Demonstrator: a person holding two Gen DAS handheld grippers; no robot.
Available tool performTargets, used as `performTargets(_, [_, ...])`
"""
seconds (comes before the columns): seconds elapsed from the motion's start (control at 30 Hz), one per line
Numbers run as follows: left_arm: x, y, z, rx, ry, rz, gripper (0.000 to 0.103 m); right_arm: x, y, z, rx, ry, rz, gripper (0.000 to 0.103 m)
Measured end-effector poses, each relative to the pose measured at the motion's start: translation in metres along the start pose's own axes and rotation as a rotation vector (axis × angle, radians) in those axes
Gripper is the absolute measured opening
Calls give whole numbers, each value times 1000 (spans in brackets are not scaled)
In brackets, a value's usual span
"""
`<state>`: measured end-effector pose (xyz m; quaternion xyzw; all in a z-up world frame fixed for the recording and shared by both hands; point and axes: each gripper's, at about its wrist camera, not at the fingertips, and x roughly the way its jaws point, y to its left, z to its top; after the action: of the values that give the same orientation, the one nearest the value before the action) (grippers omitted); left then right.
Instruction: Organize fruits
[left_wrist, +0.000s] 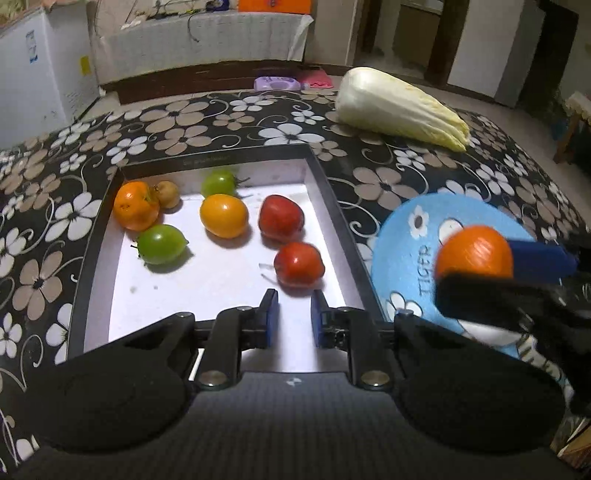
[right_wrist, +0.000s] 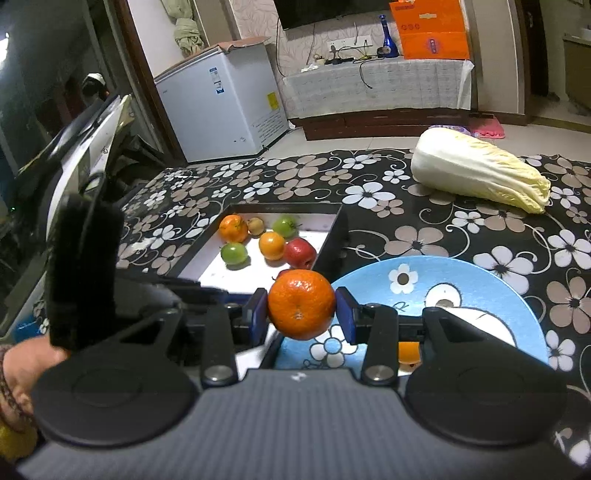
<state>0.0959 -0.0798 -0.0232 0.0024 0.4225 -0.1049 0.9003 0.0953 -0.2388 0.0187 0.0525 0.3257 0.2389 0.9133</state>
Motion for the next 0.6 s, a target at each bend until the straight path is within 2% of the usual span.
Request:
performTargets(0.27, [7, -2, 6, -4, -11, 4, 32, -3, -3, 1, -3, -7, -2, 43])
performTargets(0.3, [8, -2, 7, -7, -11, 8, 37, -3, -4, 0, -2, -6, -3, 43])
performTargets(0.4, [10, 3, 10, -34, -11, 31, 64, -5, -5, 0, 2, -10, -11, 43])
performTargets(0.47, [10, 6, 11, -49, -27, 30, 65, -5, -7, 0, 5, -11, -13, 43])
performTargets(0.57, [13, 5, 10, -46, -24, 28, 60, -4, -7, -1, 2, -7, -11, 43])
performTargets(0.6, [13, 3, 10, -32, -26, 35, 50, -4, -7, -1, 0, -6, -13, 43])
